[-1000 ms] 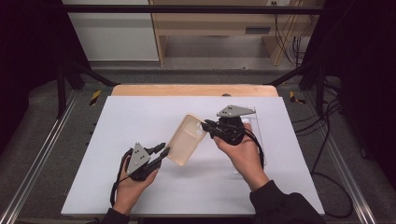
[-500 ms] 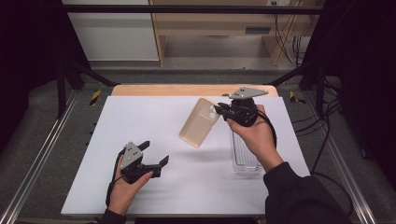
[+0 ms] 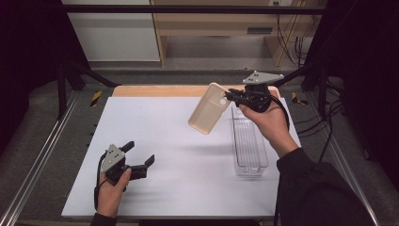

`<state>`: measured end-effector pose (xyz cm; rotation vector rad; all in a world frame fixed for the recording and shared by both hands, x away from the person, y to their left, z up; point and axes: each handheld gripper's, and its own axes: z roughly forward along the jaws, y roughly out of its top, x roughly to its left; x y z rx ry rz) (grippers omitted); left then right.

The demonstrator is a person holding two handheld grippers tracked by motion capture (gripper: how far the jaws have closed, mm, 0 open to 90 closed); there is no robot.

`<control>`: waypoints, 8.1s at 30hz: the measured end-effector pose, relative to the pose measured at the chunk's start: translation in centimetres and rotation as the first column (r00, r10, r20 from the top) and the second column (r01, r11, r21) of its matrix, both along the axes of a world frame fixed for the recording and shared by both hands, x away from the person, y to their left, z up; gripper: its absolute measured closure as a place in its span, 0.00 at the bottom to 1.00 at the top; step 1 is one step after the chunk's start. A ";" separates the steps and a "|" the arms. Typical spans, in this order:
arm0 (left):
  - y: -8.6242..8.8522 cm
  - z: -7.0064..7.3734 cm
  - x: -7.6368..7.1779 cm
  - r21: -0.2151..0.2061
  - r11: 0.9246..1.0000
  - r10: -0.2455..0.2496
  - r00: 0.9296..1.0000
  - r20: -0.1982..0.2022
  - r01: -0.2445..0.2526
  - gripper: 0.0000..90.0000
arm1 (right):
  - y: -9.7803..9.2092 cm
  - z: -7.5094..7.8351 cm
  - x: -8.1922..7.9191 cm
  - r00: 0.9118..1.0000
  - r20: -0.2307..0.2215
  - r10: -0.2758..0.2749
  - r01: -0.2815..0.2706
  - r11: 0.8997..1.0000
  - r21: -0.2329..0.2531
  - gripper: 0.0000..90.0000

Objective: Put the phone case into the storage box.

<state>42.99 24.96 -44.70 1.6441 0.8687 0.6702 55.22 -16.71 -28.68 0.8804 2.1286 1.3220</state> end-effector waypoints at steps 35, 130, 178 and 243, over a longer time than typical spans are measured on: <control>1.1 -0.8 -0.9 -0.027 1.000 0.003 1.000 -0.004 -0.003 0.03 | -8.8 3.0 -0.1 0.977 0.116 -0.180 0.188 0.980 -0.064 0.88; -0.1 -0.9 -0.8 0.014 0.997 -0.072 0.997 0.001 0.072 0.03 | -6.9 -5.0 6.4 0.976 0.076 -0.205 0.218 0.904 -0.366 0.87; 0.1 -1.0 -0.7 0.005 0.998 -0.060 0.998 -0.006 0.060 0.03 | -5.3 -6.0 7.4 0.971 0.088 -0.221 0.238 0.902 -0.359 0.85; 0.2 -1.0 -0.7 0.004 0.998 -0.058 0.998 -0.003 0.058 0.02 | -4.9 -7.0 8.4 0.954 0.092 -0.284 0.299 0.910 -0.289 0.80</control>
